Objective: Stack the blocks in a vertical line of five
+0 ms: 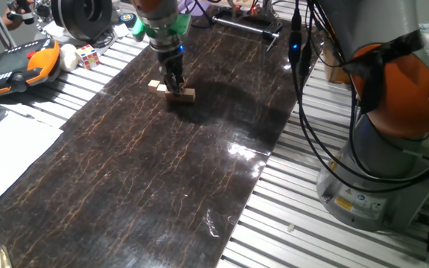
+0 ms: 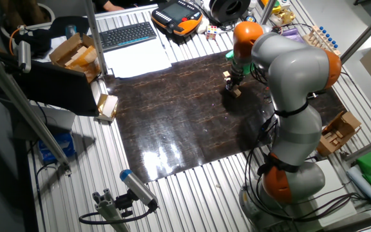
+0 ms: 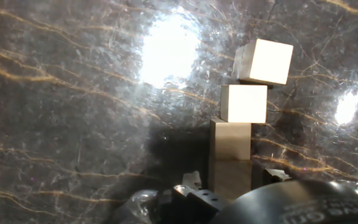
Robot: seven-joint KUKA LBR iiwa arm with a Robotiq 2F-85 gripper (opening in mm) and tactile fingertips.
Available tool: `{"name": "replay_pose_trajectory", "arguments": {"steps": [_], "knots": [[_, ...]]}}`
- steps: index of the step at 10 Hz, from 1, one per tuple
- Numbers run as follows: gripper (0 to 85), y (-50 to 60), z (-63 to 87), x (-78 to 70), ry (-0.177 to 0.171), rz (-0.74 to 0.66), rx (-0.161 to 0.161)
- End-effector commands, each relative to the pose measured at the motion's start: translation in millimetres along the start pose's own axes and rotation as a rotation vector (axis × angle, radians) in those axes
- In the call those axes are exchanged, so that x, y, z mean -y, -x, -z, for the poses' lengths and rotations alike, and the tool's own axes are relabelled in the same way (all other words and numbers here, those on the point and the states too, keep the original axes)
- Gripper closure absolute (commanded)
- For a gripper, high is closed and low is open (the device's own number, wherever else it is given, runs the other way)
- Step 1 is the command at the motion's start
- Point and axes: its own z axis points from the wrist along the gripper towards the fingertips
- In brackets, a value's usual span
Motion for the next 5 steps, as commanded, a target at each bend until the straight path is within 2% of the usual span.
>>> {"name": "replay_pose_trajectory", "arguments": {"steps": [1, 4, 5], "knots": [[30.3, 0.0, 0.0, 0.0, -0.008, 0.000, -0.023], [32.3, 0.0, 0.0, 0.0, 0.010, -0.004, -0.119], [33.0, 0.0, 0.0, 0.0, -0.002, -0.008, -0.132]]}}
